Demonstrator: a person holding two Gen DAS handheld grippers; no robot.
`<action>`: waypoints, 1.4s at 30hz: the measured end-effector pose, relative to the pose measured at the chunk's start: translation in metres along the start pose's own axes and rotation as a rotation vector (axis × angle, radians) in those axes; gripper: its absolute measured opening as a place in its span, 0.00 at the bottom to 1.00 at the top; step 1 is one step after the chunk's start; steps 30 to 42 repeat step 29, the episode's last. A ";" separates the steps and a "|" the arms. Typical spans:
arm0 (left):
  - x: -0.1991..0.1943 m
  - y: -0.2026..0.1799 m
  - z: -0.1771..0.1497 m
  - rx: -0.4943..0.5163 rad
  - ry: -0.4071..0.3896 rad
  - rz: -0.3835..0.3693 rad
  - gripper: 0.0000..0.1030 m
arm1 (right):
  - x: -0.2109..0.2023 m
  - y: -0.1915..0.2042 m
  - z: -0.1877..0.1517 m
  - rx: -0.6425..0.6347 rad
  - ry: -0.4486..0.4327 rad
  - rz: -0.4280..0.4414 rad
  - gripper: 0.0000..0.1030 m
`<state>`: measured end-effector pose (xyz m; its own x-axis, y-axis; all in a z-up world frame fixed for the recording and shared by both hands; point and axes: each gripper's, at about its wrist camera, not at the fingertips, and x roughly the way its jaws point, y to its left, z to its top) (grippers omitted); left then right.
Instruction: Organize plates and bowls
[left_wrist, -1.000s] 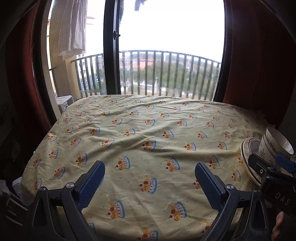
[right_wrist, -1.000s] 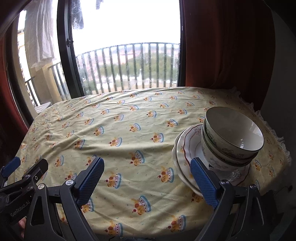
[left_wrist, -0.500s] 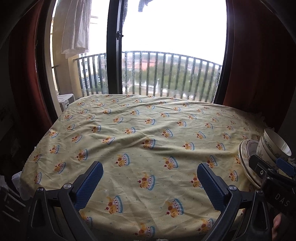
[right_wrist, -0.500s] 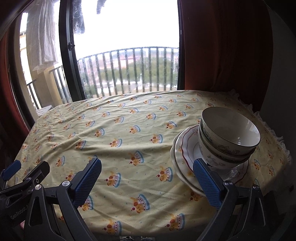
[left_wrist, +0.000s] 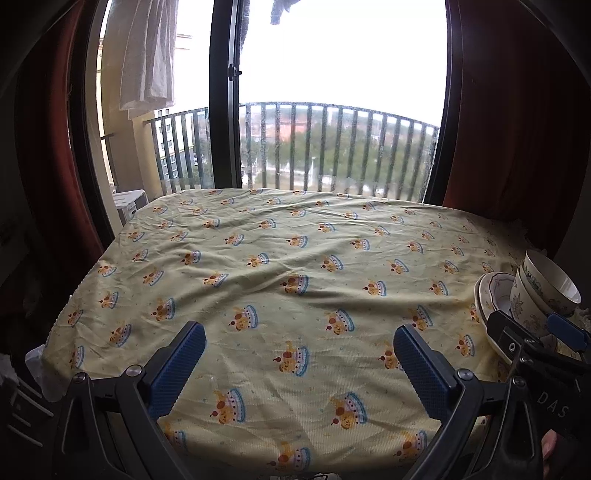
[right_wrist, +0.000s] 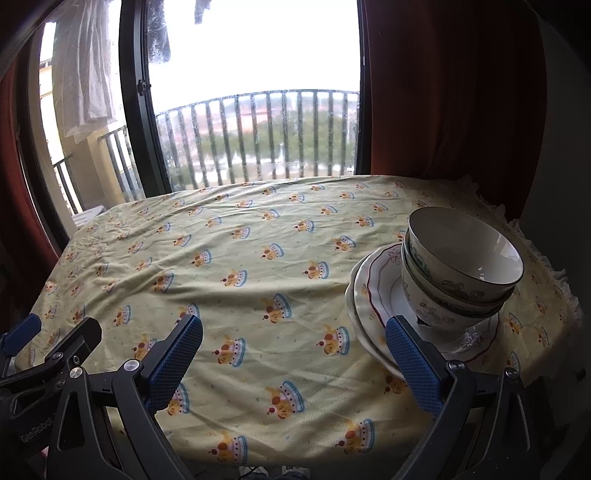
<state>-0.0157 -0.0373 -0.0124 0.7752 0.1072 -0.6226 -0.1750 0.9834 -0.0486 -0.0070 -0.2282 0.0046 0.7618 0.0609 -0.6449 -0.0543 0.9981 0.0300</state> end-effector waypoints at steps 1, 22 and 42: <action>0.000 0.000 0.000 0.002 -0.002 -0.001 1.00 | 0.000 0.000 0.000 0.000 -0.001 0.001 0.98; -0.003 0.008 0.004 -0.027 -0.003 0.014 1.00 | -0.012 0.001 0.001 -0.021 -0.017 -0.019 0.98; -0.002 0.008 0.004 -0.012 0.006 0.012 1.00 | -0.014 0.000 0.004 0.003 -0.019 -0.017 0.98</action>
